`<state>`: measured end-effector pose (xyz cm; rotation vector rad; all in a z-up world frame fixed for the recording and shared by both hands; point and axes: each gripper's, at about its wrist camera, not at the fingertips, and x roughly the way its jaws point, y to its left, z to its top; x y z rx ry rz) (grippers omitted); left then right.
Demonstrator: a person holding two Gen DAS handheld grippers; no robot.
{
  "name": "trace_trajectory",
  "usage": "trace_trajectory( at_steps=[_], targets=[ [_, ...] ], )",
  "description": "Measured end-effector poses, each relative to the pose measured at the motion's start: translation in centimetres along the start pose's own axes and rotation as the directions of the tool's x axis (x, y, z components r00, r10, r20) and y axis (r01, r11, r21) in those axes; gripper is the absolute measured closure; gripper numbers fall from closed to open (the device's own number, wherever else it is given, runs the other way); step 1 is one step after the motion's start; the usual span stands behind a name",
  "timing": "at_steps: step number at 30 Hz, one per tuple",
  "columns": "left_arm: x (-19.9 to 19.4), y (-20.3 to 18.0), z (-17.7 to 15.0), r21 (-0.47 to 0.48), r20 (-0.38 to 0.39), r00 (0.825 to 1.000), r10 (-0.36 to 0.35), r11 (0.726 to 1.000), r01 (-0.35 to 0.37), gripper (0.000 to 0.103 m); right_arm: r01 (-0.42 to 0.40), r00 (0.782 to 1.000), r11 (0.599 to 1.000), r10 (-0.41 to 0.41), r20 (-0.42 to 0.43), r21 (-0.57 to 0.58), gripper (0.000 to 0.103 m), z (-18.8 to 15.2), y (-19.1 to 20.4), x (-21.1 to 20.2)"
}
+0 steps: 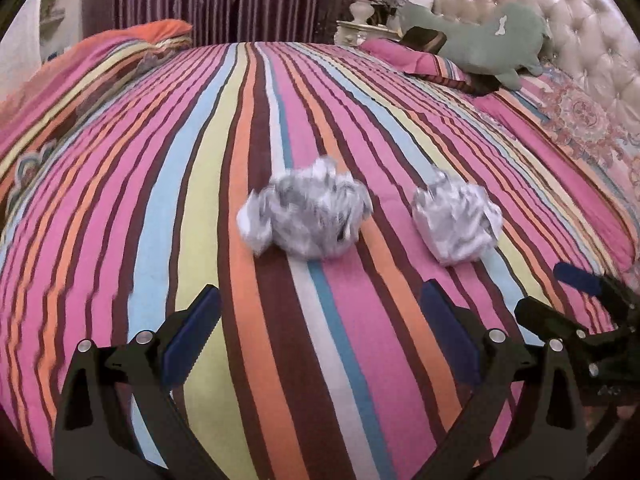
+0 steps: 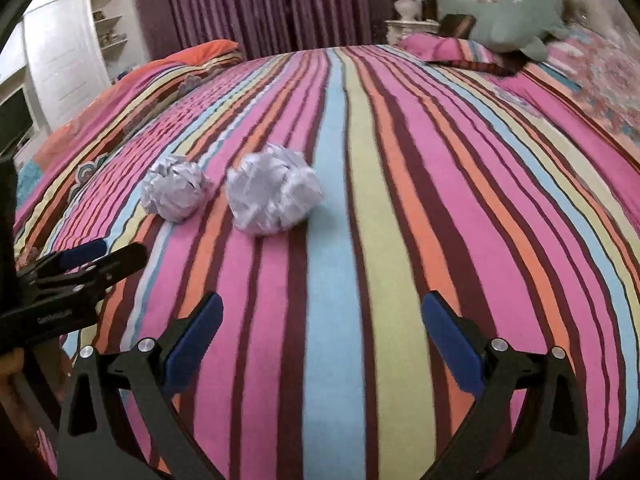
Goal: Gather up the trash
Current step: 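Reach both open tools toward the two crumpled paper balls on the bed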
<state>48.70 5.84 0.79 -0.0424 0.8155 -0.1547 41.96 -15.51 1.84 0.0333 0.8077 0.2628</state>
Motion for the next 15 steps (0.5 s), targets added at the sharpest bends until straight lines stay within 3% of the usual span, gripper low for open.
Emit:
trace_trajectory(
  at_steps=[6,15],
  targets=[
    [2.5,-0.2,2.9,0.076,-0.005,1.000,0.019,0.997,-0.018,0.007,-0.026,1.000,1.000,0.025,-0.014,-0.017,0.008,2.9,0.5,2.8],
    [6.4,0.1,4.9,0.094,-0.039,0.996,0.080,0.993,-0.076,0.007,-0.049,0.997,0.999,0.049,-0.063,-0.007,0.008,5.2,0.6,7.4]
  ],
)
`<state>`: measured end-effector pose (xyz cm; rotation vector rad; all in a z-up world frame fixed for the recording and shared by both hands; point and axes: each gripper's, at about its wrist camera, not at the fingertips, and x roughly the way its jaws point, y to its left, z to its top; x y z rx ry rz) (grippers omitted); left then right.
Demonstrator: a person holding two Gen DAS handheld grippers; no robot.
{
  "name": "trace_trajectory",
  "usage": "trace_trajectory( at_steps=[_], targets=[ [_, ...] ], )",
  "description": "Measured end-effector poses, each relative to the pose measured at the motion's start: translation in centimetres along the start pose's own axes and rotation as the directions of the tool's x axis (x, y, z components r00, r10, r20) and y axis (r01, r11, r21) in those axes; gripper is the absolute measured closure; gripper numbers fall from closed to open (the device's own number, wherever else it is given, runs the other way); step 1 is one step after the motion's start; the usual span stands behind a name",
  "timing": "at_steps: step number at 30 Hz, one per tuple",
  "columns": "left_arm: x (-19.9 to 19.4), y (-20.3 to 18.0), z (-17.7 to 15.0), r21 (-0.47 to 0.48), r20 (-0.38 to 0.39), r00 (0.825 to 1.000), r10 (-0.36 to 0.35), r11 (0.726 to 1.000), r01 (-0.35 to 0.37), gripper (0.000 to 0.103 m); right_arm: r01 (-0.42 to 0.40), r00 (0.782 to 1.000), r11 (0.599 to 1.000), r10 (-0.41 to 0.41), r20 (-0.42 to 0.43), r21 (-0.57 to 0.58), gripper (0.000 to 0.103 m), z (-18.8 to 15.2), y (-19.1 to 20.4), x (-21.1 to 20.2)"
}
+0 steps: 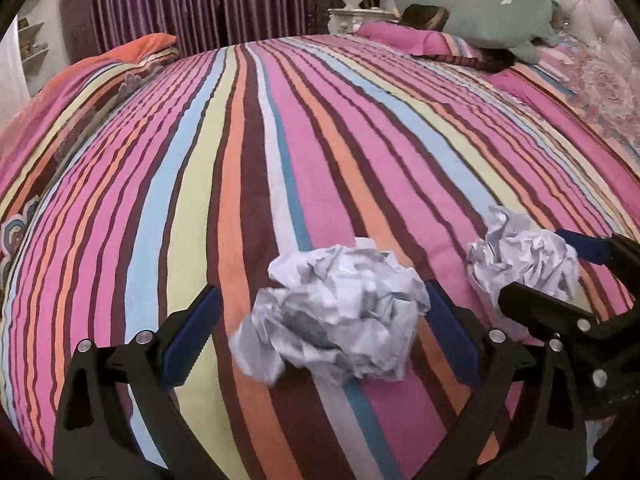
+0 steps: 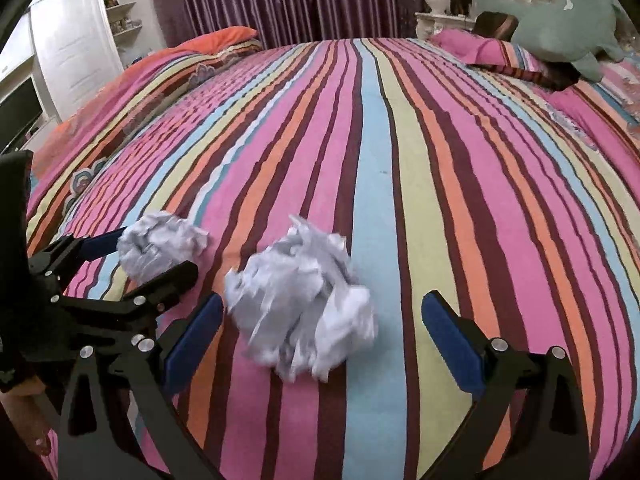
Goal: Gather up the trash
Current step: 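Reach both open tools toward the two crumpled paper balls on the bed, then grasp one crumpled paper ball with the left tool while the right tool grasps the other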
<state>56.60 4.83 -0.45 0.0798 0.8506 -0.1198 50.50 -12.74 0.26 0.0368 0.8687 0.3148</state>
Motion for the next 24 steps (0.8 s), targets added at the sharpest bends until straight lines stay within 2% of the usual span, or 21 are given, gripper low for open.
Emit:
trace_trajectory(
  at_steps=[5,7,9,10,11,13,15,20,24],
  targets=[
    [1.6,0.5,0.4,-0.038,-0.035,0.999,0.002,0.999,-0.003,0.007,-0.004,1.000,1.000,0.004,-0.015,0.016,0.009,0.9,0.1,1.4],
    [2.4,0.4,0.2,-0.032,-0.067,0.998,0.000,0.999,-0.002,0.007,-0.034,0.999,0.999,0.034,-0.042,0.007,0.016,1.1,0.5,2.0],
    [2.9,0.4,0.0,-0.028,-0.084,0.996,0.024,0.999,-0.026,0.007,-0.038,0.998,0.999,0.038,-0.057,-0.002,0.037,1.3,0.7,2.5],
    [2.9,0.5,0.0,-0.032,-0.083,0.996,0.021,0.999,-0.024,0.009,-0.030,0.998,1.000,0.030,-0.054,-0.004,0.040,1.5,0.8,2.6],
    [2.9,0.6,0.0,-0.034,-0.083,0.996,0.020,0.999,-0.022,0.011,-0.027,0.998,1.000,0.026,-0.054,-0.005,0.040,1.6,0.9,2.7],
    [2.6,0.6,0.0,-0.027,-0.077,0.997,0.026,0.999,-0.028,0.028,-0.007,0.999,1.000,0.006,-0.043,-0.025,0.041,1.4,1.5,2.4],
    [2.3,0.6,0.0,-0.037,-0.079,0.997,0.023,0.999,-0.026,0.033,0.010,0.999,0.999,-0.011,-0.031,-0.040,0.043,1.1,1.9,2.1],
    [1.0,0.9,-0.6,-0.061,-0.084,0.996,-0.005,0.998,0.000,0.035,0.011,1.000,1.000,-0.011,-0.025,-0.015,0.045,-0.4,1.8,0.7],
    [-0.9,1.2,-2.5,-0.087,-0.084,0.996,-0.025,0.996,0.018,0.035,0.006,1.000,1.000,-0.006,-0.028,0.024,0.045,-1.7,1.6,-0.6]
  ],
)
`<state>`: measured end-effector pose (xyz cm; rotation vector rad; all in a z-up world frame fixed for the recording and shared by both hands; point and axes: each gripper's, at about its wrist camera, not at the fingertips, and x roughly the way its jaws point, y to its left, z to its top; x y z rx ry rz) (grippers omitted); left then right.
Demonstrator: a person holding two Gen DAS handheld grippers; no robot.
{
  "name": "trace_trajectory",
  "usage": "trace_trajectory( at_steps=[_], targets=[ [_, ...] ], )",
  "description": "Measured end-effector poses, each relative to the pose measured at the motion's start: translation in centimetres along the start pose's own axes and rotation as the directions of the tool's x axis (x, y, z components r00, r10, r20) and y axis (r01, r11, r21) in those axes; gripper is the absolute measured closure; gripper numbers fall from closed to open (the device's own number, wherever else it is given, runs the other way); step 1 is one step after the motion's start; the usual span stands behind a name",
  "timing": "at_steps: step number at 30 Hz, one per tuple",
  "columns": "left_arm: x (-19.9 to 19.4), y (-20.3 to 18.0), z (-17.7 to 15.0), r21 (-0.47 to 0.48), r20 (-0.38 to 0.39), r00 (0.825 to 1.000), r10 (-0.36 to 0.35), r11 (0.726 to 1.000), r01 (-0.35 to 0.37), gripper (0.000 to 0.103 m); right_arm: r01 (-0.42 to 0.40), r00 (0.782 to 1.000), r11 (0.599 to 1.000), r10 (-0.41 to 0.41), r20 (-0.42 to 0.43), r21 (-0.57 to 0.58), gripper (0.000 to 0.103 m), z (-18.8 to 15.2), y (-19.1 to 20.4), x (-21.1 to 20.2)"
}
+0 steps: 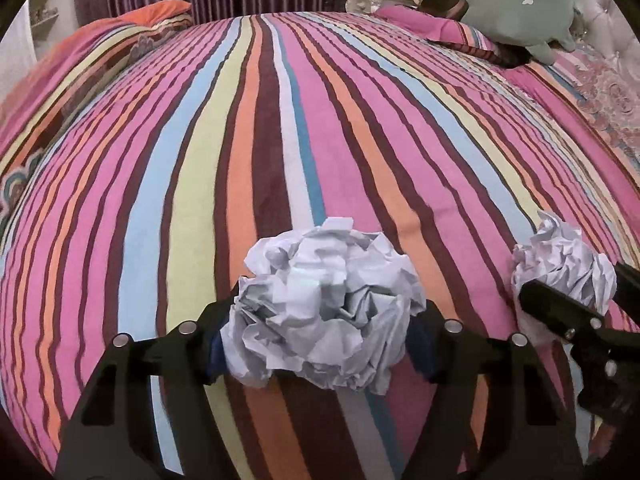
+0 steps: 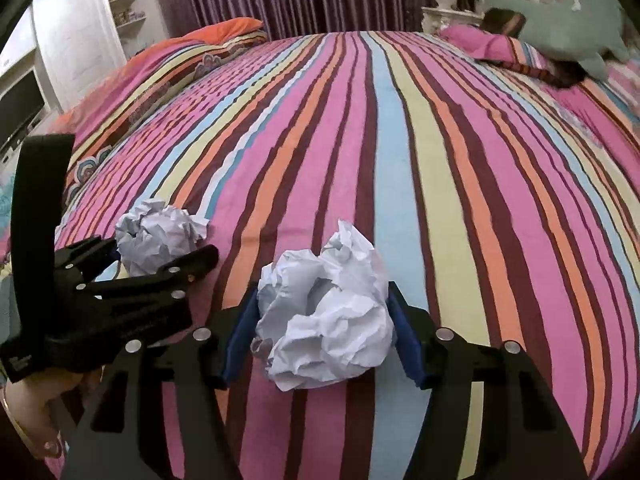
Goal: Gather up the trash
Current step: 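Grasp one crumpled paper ball with the left tool while the right tool grasps the other, then carry both paper balls off the bed over the wastebasket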
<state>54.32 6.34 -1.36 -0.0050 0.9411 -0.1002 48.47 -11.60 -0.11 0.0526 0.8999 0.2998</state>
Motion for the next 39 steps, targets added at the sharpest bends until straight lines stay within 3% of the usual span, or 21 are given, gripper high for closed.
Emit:
trace_trajectory(
  at_steps=[17,39],
  targets=[
    [-10.8,-0.3,-11.0,-0.033,0.035,0.999,-0.036,0.999,0.037,0.035,-0.082,0.996,0.993,0.079,0.038,0.081,0.045,-7.9,1.1,-8.9],
    [-17.4,-1.3,-19.3,-0.031,0.043,0.999,-0.029,0.999,0.030,0.035,-0.101,0.994,0.991,0.098,0.045,0.082,0.045,-14.7,3.7,-15.4]
  ],
)
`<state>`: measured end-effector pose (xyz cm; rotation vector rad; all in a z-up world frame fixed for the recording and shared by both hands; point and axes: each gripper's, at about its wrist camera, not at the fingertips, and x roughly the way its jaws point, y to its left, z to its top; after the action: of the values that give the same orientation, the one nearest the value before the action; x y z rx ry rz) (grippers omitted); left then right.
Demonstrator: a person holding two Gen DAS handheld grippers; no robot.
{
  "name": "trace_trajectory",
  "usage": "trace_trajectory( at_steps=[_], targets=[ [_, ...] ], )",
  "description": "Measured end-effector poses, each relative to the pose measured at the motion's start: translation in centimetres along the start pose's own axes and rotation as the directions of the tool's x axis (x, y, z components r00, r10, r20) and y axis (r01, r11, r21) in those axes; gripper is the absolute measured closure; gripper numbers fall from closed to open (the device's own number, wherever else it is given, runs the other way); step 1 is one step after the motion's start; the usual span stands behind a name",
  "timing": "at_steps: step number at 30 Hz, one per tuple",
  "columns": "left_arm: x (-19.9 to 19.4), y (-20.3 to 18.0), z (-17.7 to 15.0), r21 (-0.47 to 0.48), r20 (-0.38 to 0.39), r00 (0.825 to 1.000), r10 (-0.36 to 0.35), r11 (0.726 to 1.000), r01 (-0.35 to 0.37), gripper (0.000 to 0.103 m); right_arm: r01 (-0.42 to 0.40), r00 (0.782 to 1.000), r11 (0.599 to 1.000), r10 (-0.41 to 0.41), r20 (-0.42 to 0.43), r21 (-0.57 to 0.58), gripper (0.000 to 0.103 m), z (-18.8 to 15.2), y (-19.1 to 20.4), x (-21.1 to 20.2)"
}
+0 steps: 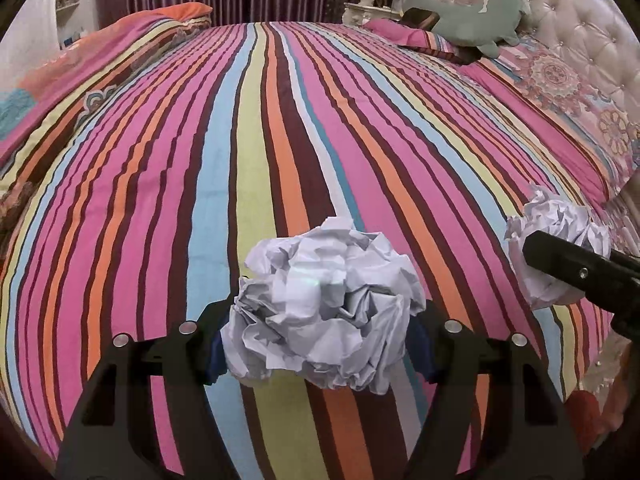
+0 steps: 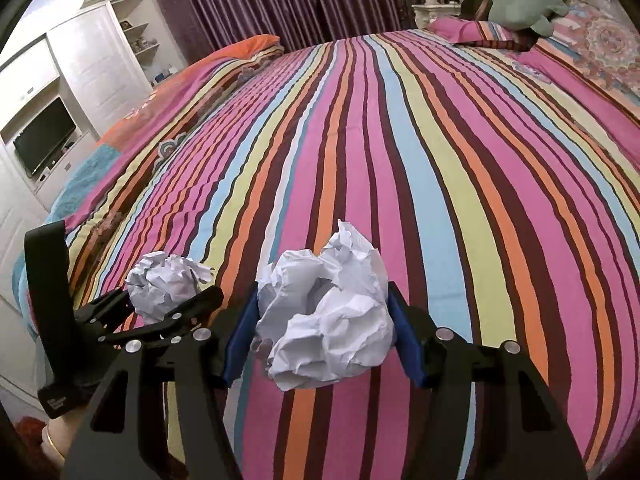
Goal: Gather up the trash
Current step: 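Carry both paper balls off the bed over the wastebasket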
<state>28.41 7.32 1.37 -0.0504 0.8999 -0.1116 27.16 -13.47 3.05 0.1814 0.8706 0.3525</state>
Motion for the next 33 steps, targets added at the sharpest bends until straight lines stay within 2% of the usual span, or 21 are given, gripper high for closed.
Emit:
trace_trajectory(
  at_steps=[33],
  targets=[
    [-8.5,-1.1,-11.1,-0.003,0.009,1.000,-0.002,1.000,0.002,0.035,-0.047,0.999,0.999,0.047,-0.007,-0.015,0.045,-9.4,3.4,-7.1]
  ],
)
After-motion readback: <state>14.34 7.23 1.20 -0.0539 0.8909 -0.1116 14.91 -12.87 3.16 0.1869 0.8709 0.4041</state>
